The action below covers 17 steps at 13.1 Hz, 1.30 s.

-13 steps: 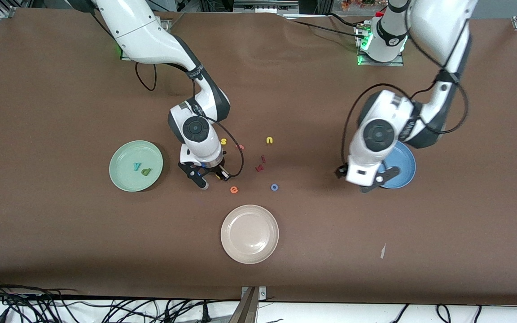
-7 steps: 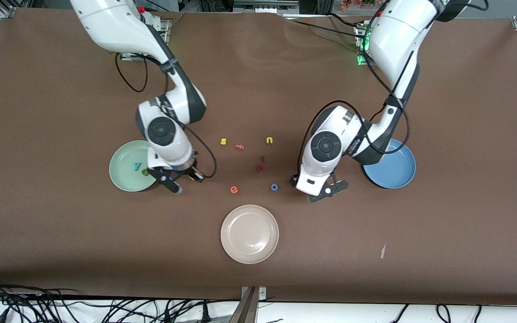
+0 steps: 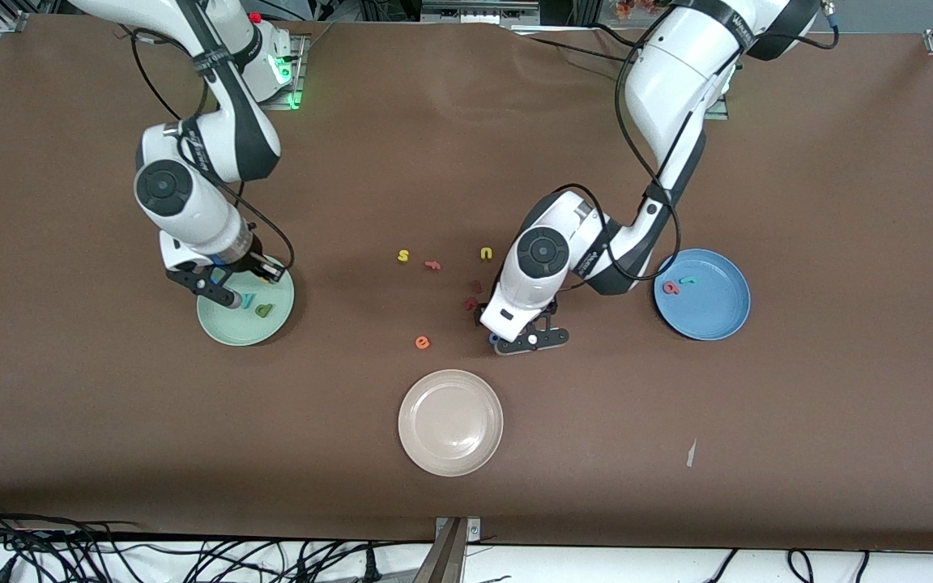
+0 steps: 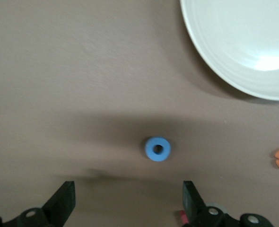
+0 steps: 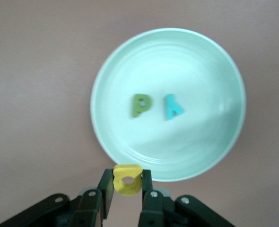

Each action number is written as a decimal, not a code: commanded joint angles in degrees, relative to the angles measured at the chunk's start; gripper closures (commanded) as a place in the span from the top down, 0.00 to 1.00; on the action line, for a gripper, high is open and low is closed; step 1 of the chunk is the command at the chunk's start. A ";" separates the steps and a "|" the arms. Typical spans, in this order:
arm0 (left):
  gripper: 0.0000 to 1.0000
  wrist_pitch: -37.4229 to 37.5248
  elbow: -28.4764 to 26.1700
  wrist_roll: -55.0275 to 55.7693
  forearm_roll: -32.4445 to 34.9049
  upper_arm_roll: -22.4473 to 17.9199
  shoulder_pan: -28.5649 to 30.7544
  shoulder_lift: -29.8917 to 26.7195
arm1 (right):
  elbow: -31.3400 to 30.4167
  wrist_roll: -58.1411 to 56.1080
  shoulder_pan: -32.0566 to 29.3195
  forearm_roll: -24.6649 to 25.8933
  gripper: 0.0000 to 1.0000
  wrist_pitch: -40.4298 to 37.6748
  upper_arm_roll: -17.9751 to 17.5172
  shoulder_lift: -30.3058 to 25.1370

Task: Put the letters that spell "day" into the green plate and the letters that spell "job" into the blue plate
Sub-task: 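Drop the yellow letter in the green plate while the left gripper grasps the ring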

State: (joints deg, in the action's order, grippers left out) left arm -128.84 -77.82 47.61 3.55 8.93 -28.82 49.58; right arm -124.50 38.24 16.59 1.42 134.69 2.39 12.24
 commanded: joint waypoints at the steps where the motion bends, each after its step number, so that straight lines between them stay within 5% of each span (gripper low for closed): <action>1: 1.00 0.43 5.83 -2.34 -1.62 -0.58 -1.50 4.20 | -1.89 -5.52 -2.00 0.78 0.59 -1.96 -0.90 -3.18; 3: 1.00 0.35 6.27 -2.34 -1.53 -0.75 -1.59 5.09 | -1.71 -8.25 -2.61 0.78 0.62 -1.81 -0.81 -3.19; 4: 1.00 0.43 7.23 -2.34 -1.53 -0.93 -1.59 5.79 | -1.45 -10.18 -2.96 0.78 0.72 -1.19 -0.90 -2.84; 5: 0.99 0.44 8.29 -2.34 -1.45 -1.10 -1.59 6.84 | -0.92 -11.07 -3.32 0.87 0.97 -0.84 -0.81 -2.66; 6: 0.97 0.52 8.91 -2.26 -1.44 -1.45 -1.68 7.37 | -0.14 -13.17 -3.49 0.87 1.00 -0.92 -0.81 -2.83; 9: 0.88 0.79 8.91 -2.08 -1.44 -1.55 -1.76 7.72 | 4.69 -24.33 -5.60 0.78 1.00 -3.89 -0.81 -2.92; 17: 0.43 0.87 9.18 0.03 -1.62 -3.83 -3.70 8.17 | 25.43 -32.08 -7.71 -0.28 1.00 -31.83 0.51 -3.36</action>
State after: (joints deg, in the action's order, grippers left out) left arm -128.45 -70.62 47.45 3.55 6.03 -31.63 56.28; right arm -103.82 8.22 9.75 1.54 108.95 2.86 9.12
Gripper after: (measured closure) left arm 0.520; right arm 0.000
